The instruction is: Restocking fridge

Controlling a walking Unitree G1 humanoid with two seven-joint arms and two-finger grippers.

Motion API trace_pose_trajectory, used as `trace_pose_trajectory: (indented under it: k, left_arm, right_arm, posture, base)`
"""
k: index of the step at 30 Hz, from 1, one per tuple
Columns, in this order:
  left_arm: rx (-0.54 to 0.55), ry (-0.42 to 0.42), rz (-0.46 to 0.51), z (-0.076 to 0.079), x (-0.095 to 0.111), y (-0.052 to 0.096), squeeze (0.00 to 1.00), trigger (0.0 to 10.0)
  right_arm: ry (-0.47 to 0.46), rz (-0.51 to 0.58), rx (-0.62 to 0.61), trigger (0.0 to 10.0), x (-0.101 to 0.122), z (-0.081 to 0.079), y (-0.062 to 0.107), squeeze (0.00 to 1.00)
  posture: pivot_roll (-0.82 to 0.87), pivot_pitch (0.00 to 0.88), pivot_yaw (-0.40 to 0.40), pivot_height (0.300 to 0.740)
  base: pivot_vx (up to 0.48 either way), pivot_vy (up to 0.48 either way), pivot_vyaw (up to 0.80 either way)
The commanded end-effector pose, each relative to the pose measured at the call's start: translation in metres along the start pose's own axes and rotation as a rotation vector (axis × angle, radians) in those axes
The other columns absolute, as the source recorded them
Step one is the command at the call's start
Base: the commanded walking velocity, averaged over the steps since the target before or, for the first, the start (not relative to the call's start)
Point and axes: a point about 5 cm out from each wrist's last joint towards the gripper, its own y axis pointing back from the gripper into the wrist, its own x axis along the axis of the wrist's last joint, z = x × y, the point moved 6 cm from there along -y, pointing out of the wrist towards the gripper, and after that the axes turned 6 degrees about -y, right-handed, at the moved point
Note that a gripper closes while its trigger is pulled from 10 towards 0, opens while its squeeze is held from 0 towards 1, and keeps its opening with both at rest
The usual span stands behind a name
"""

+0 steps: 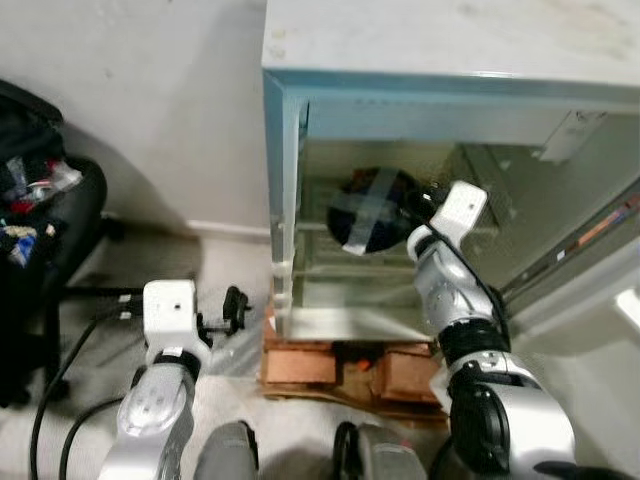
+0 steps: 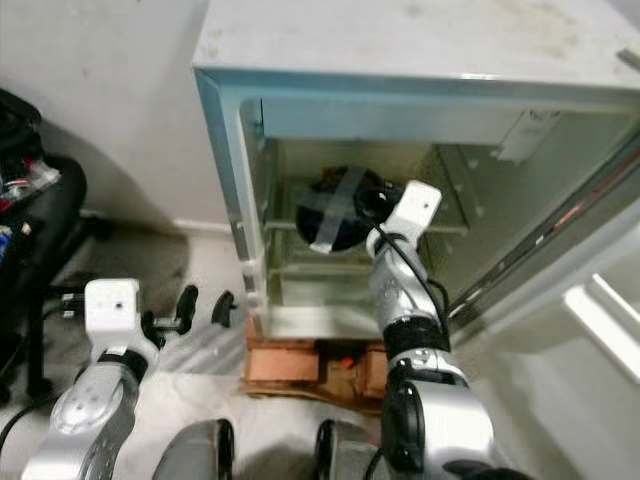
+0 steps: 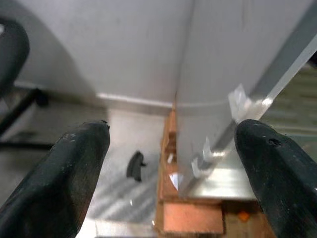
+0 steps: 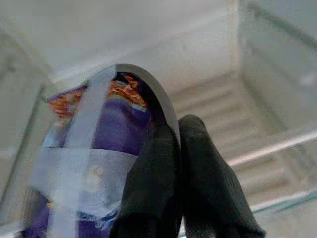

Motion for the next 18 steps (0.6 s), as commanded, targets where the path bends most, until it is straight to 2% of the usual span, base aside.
trace_pose_trajectory:
  k: [1,5,8,10,12,14,15,17,18]
  left_arm:
    - [0.015,0.010,-0.018,-0.001,-0.001,0.011,0.00,10.0]
    - [0.026,0.016,-0.045,0.000,-0.005,0.021,0.00,10.0]
    - [0.034,0.031,-0.080,0.003,-0.009,0.037,0.00,10.0]
    - [0.034,0.034,-0.098,0.006,-0.011,0.047,0.00,10.0]
    - [0.053,0.049,-0.120,0.006,-0.014,0.058,0.00,10.0]
    - [0.059,0.053,-0.125,0.006,-0.014,0.060,0.00,10.0]
    - [0.065,0.060,-0.133,0.005,-0.015,0.060,0.00,10.0]
    - [0.066,0.064,-0.137,0.007,-0.015,0.061,0.00,10.0]
    - [0.063,0.064,-0.138,0.008,-0.015,0.060,0.00,10.0]
  right_arm:
    - [-0.036,-0.023,-0.001,10.0,-0.005,-0.006,-0.002,0.00]
    - [-0.067,-0.041,-0.008,10.0,-0.008,-0.013,-0.006,0.00]
    - [-0.109,-0.056,-0.016,10.0,-0.009,-0.019,-0.008,0.00]
    - [-0.152,-0.056,-0.028,10.0,-0.007,-0.021,-0.010,0.00]
    - [-0.240,-0.065,-0.058,10.0,-0.004,-0.026,-0.013,0.00]
    - [-0.267,-0.065,-0.061,10.0,-0.002,-0.030,-0.014,0.00]
    - [-0.332,-0.073,-0.064,10.0,0.000,-0.042,-0.015,0.00]
    - [-0.379,-0.079,-0.061,10.0,0.002,-0.049,-0.015,0.00]
    - [-0.412,-0.087,-0.044,10.0,0.002,-0.060,-0.015,0.00]
  posture:
    - [0.25,0.280,-0.105,0.740]
    - [0.28,0.316,-0.123,0.740]
    - [0.31,0.335,-0.141,0.740]
    - [0.33,0.344,-0.146,0.740]
    - [0.35,0.358,-0.156,0.740]
    - [0.35,0.361,-0.163,0.740]
    - [0.35,0.364,-0.167,0.740]
    - [0.35,0.366,-0.172,0.740]
    - [0.35,0.366,-0.179,0.740]
  base:
    - [0.000,0.000,0.00]
    - [0.000,0.000,0.00]
    - [0.000,0.000,0.00]
    - [0.000,0.000,0.00]
    - [0.000,0.000,0.00]
    - [0.000,0.000,0.00]
    - [0.000,0.000,0.00]
    - [0.000,0.000,0.00]
    - [0.000,0.000,0.00]
